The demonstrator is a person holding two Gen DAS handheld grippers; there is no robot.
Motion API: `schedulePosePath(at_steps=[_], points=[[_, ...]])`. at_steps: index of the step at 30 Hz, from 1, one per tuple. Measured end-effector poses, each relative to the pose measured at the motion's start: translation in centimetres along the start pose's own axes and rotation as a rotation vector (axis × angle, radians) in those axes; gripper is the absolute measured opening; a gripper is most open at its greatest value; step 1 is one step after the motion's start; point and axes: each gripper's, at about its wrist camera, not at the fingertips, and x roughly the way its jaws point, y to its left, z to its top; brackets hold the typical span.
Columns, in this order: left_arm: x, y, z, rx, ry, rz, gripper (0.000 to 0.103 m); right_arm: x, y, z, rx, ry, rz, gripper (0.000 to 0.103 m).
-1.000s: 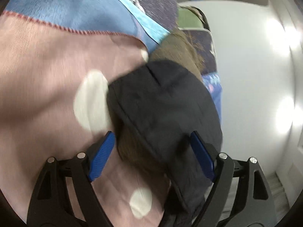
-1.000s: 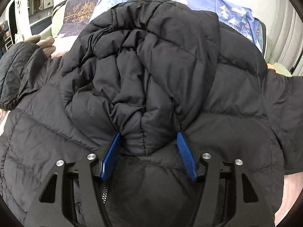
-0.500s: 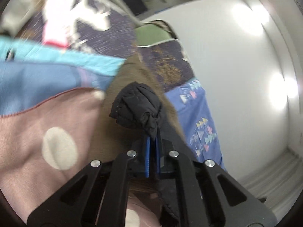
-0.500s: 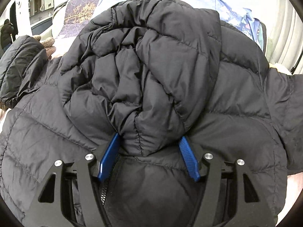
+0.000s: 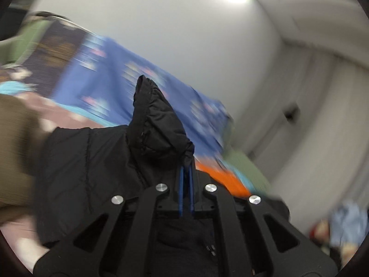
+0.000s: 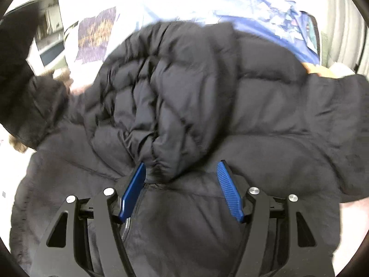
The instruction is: Fold large clothes
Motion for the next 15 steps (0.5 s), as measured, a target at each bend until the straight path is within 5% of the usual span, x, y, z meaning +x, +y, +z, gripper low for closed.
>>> schedulePosePath(at_steps=[6,8,10,15], points=[[12.6,-5.5,-8.3,0.048,0.249,-0.05,0.007,-5.0,-4.4,0.1,0.033,-0.06,-0.037,0.065],[15.5,-6.1,-11.1,0.064,0.343,-0.03,0.029,-5.9,-6.2,-0.4,0.077,-0.059,-0.036,0.065],[16.1,-5.6,-12.7,0.046,0.387,-0.008,0.05,-6.3,-7.8,-0.9,0.115,-0.052,-0.014,0.065],[11.6,-4.2,-12.9,0.041,0.35,0.035,0.054,-5.7,-8.8,-1.1,0.167,-0.033,0.118,0.07]])
